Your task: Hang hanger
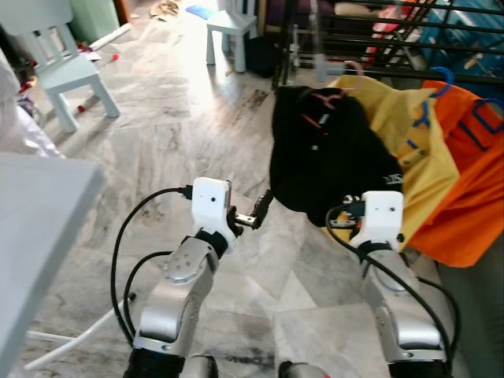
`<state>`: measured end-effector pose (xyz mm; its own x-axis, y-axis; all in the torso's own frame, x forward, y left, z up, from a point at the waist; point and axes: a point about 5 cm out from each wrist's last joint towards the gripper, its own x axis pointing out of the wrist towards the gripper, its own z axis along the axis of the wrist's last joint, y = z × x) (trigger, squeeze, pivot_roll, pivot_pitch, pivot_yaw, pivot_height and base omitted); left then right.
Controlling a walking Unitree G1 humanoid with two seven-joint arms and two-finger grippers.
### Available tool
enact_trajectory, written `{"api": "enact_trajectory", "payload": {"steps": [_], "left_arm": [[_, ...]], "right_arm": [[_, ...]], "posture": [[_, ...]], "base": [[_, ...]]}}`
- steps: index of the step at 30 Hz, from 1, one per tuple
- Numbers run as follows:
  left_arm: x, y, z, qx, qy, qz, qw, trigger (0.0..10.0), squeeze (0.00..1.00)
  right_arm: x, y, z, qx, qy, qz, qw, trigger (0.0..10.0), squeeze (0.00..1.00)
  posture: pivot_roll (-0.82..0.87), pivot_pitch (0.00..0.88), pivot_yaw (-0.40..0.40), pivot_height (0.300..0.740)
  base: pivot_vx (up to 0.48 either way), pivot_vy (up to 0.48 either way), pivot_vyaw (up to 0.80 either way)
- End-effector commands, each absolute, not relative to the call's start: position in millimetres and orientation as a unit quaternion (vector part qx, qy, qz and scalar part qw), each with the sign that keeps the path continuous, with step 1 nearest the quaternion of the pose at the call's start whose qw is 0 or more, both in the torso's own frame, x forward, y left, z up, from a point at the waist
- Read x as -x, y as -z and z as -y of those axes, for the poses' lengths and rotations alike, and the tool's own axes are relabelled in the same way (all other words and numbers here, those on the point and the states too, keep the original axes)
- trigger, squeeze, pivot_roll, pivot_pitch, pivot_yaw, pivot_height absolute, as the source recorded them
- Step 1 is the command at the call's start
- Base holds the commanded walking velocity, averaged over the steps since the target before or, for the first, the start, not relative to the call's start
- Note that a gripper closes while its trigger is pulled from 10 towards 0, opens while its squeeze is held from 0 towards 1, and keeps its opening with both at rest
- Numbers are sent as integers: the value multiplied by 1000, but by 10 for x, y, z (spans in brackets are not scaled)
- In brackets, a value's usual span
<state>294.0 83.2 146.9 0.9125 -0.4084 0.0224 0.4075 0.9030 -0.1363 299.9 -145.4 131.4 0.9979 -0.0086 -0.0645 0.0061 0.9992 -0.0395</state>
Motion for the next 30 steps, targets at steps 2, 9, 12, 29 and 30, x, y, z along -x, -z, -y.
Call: {"api": "enact_trajectory", "payload": {"steps": [2,9,12,29,30], "left_arm": [[-2909,-1439,-726,61,229,-13,971,10000,0],[-2850,-1448,-675,32,251,4,967,10000,0],[-2852,-1517,-732,35,240,35,970,10000,0],[-2670,-1354,-1492,-11,56,58,997,10000,573],[-2672,-1352,-1471,-2,57,59,997,10000,1000]], "right_arm": [[-2987,-1252,1576,29,26,-46,998,10000,0],[-2977,-1281,1672,46,48,-32,997,10000,0],[-2967,-1340,1710,61,64,-15,996,10000,0],[-2646,-1476,2142,97,106,22,989,10000,0],[-2645,-1466,2139,87,107,20,990,10000,0]], "posture": [[-92,198,-19,740],[-91,201,-18,740],[-92,201,-17,740],[-72,218,-4,740],[-72,218,-4,740]], "base": [[0,0,0],[0,0,0],[0,0,0],[0,0,0],[0,0,0]]}}
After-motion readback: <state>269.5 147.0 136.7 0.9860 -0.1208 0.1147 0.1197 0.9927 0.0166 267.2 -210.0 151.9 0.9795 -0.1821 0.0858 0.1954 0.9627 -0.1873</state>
